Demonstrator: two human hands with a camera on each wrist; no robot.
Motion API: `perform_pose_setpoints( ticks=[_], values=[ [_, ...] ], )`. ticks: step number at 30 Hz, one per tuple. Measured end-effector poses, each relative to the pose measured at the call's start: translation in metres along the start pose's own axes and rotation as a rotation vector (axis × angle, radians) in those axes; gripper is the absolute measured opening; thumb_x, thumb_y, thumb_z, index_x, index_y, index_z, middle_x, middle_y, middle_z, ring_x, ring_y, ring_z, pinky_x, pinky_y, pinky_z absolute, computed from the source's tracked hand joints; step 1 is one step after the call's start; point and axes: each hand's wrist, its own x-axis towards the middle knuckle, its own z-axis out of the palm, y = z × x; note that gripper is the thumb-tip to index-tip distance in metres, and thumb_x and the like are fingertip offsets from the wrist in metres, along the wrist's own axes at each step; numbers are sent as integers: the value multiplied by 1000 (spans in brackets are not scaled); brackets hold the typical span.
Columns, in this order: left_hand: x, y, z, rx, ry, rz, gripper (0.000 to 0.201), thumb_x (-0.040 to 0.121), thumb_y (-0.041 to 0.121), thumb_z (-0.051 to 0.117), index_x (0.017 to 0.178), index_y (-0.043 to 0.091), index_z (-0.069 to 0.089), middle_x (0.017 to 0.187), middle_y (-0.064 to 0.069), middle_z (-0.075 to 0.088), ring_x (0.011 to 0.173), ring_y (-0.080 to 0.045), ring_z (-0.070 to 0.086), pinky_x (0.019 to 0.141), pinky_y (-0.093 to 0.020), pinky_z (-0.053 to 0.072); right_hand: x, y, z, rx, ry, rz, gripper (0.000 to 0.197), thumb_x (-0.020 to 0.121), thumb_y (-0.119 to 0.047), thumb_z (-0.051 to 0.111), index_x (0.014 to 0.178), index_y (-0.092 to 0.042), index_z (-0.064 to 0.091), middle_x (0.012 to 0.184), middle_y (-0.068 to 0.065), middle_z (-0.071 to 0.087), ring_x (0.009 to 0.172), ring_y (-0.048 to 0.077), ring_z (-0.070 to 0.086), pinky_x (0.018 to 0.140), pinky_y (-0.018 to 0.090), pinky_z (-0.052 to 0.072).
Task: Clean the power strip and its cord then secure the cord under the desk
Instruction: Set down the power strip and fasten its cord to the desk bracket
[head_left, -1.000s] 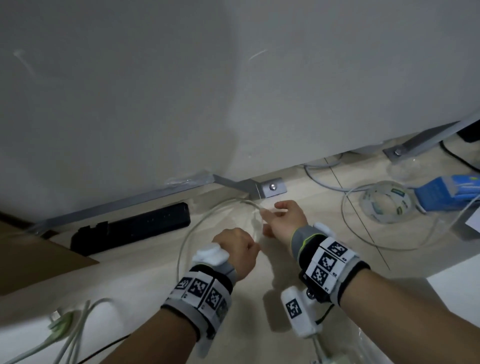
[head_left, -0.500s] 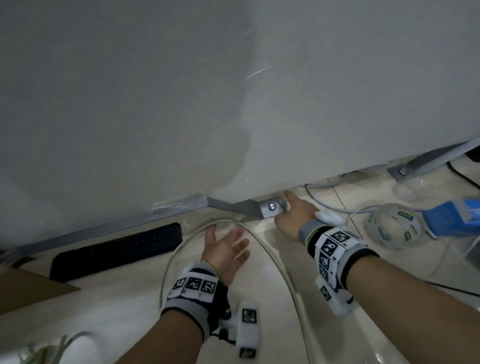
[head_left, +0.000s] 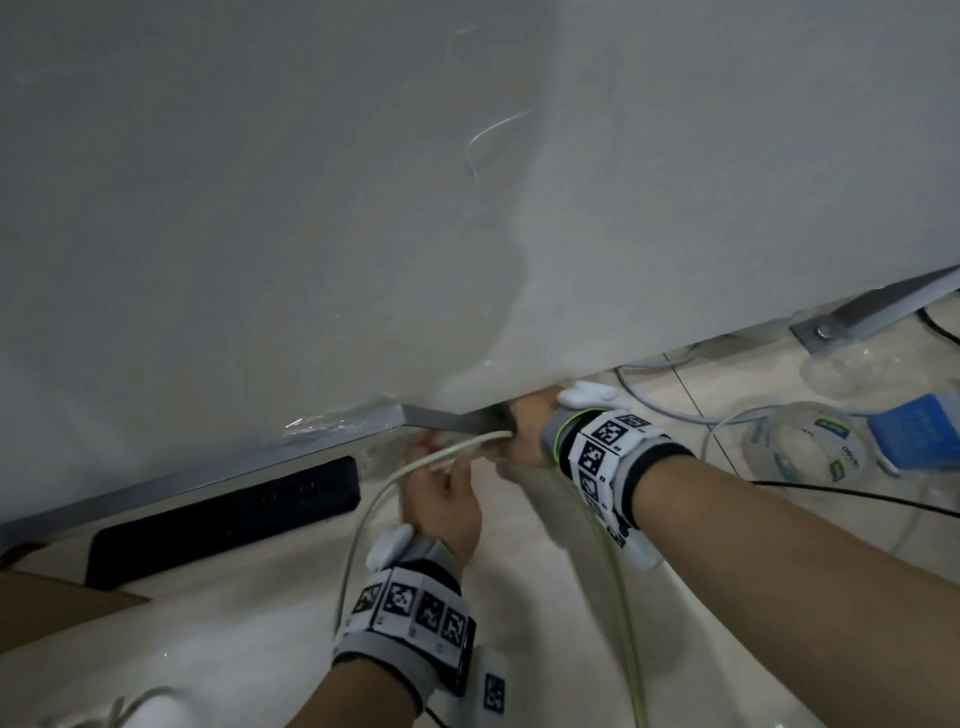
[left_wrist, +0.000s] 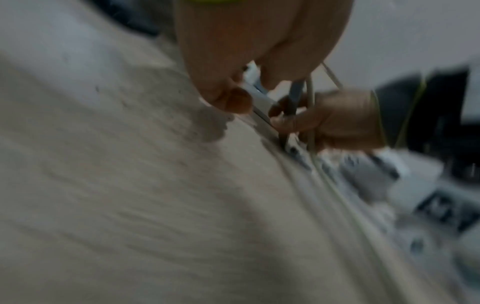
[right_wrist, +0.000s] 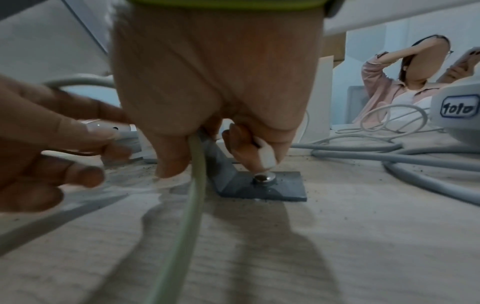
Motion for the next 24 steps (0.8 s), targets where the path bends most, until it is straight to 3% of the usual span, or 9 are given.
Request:
perform_pose_setpoints(
  ticks=[2, 4, 7, 9, 11, 14, 18, 21, 24],
  values=[
    [3, -2, 4, 268, 8, 120, 42, 93, 19, 54, 133, 8, 43, 137, -19, 43, 118, -37, 52, 100, -48, 43, 6, -3, 0, 41, 7, 13, 46, 70, -63, 61, 105, -33, 58, 102, -3, 63, 93, 30, 60, 85, 45, 49],
    [9, 4, 8, 390, 8, 129, 40, 96, 20, 49, 134, 6, 46, 142, -22, 41, 128, -40, 44, 109, -47, 35, 15, 0, 3, 107, -22, 6, 48, 64, -62, 70, 103, -37, 58, 102, -8, 63, 95, 24, 60, 88, 42, 48],
    [18, 13, 8, 347, -90, 63, 21, 97, 16, 46, 111, 9, 60, 109, -12, 65, 99, -29, 60, 88, -39, 46, 10, 2, -1, 119, -44, -3, 52, 63, -61, 76, 103, -37, 55, 105, -11, 61, 101, 21, 59, 91, 36, 46],
    [15, 14, 6, 285, -140, 34, 18, 95, 12, 47, 91, 10, 64, 89, -5, 65, 81, -20, 57, 77, -32, 45, 7, 8, 1, 154, 2, -6, 54, 65, -61, 75, 107, -36, 52, 103, -12, 52, 108, 21, 55, 93, 34, 44],
    [11, 12, 8, 137, -149, -72, 22, 94, 14, 48, 76, 14, 62, 76, -5, 64, 71, -23, 56, 69, -33, 48, 2, 15, 4, 154, 9, 16, 57, 73, -62, 68, 117, -30, 49, 110, -10, 48, 111, 19, 50, 94, 31, 38],
    [8, 19, 15, -261, -111, -320, 23, 96, 12, 51, 76, 8, 60, 63, -4, 59, 52, -14, 51, 47, -24, 44, -5, 18, 3, 226, 77, 63, 49, 75, -55, 72, 108, -26, 51, 111, -1, 58, 104, 23, 56, 83, 26, 38],
    [13, 36, 17, -541, -180, -517, 22, 93, 5, 53, 73, 10, 59, 57, 2, 58, 43, -3, 50, 45, -15, 44, -10, 14, 0, 255, 99, 77, 49, 84, -45, 67, 118, -11, 56, 121, 9, 61, 111, 28, 59, 82, 27, 39],
    [13, 36, 14, -567, -267, -579, 22, 93, 7, 55, 71, 9, 59, 52, 4, 59, 45, -3, 51, 46, -13, 46, -16, 17, 0, 393, 89, 60, 32, 94, -30, 58, 118, -9, 59, 120, 9, 62, 109, 27, 59, 84, 28, 43],
    [13, 34, 9, -589, -307, -602, 18, 93, 8, 56, 77, 5, 63, 57, 0, 63, 50, -5, 56, 49, -14, 50, -28, 28, 8, 478, 170, 7, 36, 84, -38, 70, 109, -14, 62, 109, 7, 64, 99, 28, 61, 83, 30, 49]
  ],
)
